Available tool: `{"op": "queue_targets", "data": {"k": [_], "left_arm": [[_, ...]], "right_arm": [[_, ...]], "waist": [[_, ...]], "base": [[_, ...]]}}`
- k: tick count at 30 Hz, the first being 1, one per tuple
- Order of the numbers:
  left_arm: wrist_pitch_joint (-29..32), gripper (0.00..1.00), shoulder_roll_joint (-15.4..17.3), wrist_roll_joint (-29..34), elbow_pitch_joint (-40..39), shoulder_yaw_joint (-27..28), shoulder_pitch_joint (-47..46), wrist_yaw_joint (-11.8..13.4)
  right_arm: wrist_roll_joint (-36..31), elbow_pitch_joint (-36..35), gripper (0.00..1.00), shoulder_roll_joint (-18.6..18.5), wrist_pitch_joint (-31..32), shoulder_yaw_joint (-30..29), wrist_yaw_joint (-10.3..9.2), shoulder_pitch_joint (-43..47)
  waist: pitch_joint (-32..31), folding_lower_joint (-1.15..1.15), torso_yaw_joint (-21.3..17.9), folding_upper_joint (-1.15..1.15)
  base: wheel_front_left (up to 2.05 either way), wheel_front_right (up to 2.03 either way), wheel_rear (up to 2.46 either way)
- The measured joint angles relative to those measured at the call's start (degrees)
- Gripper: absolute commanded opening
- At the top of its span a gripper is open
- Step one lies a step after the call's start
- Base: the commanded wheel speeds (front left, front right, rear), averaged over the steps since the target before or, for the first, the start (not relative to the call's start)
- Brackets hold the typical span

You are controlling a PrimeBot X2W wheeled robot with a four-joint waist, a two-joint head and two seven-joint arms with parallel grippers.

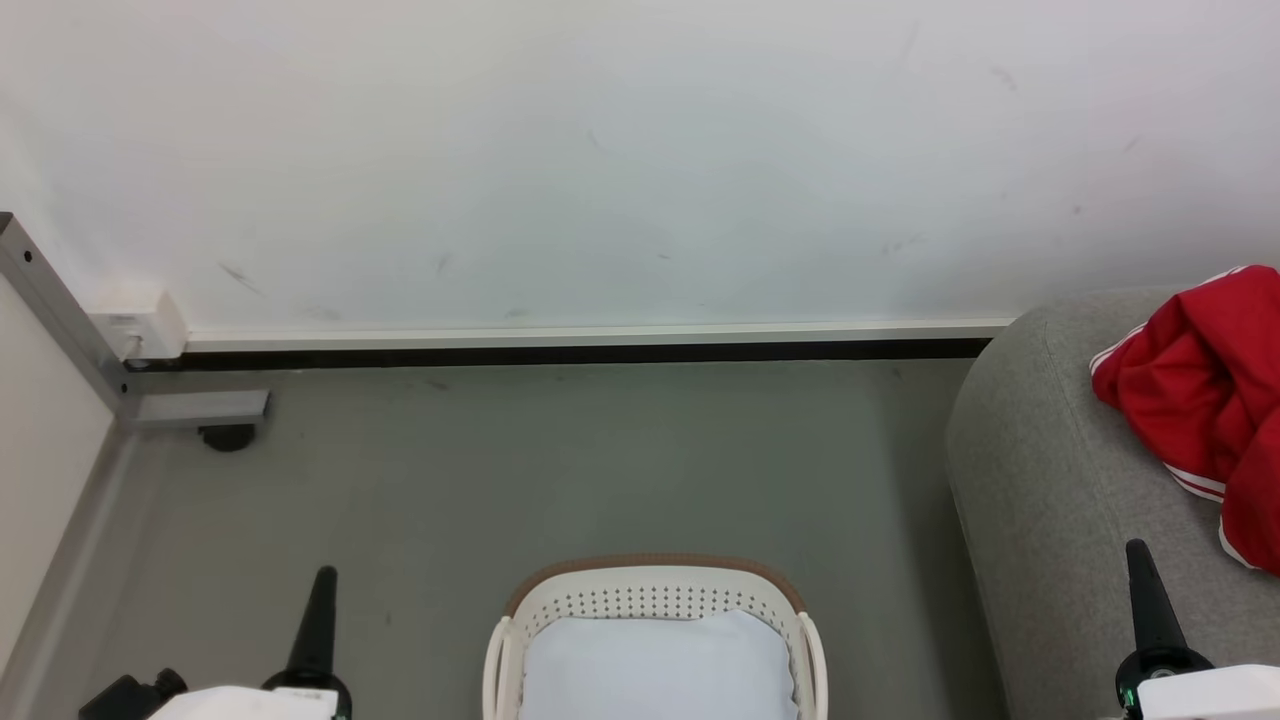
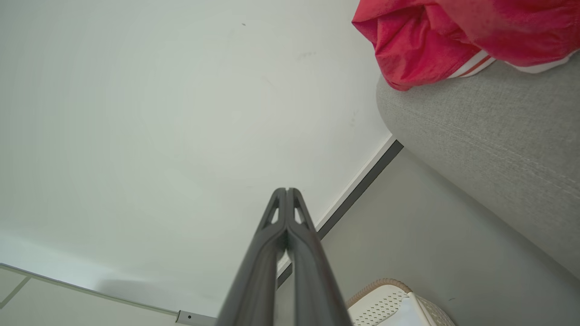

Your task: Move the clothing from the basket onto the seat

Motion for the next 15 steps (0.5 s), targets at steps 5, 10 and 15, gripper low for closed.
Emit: {"op": "queue_targets", "data": {"k": [5,10,15], "left_arm": [[0.86,0.00,0.02,-2.96,-0.07,0.23,-0.32,0.00],[1.46,0.00,0.04,-5.61,-0.10,0.42,-0.46,0.00],[2.23,0.00,0.07,-7.81,-0.16,0.62,-0.63,0.00]], "right_arm": [[2.59,0.02,0.00,0.04,0.76,-0.38,0.00,-0.07],[4.86,0.07,0.00,0.12,1.49,-0.71,0.00,-0.14],[7.38,0.10,0.00,0.18,2.20,-1.00,0.00,-0.22]], "waist": [[0.00,0.00,0.15,0.00],[0.01,0.00,0.31,0.00],[0.01,0.00,0.46,0.00]], "base": [[0.00,0.00,0.00],[0.00,0.00,0.00],[0.00,0.00,0.00]]}}
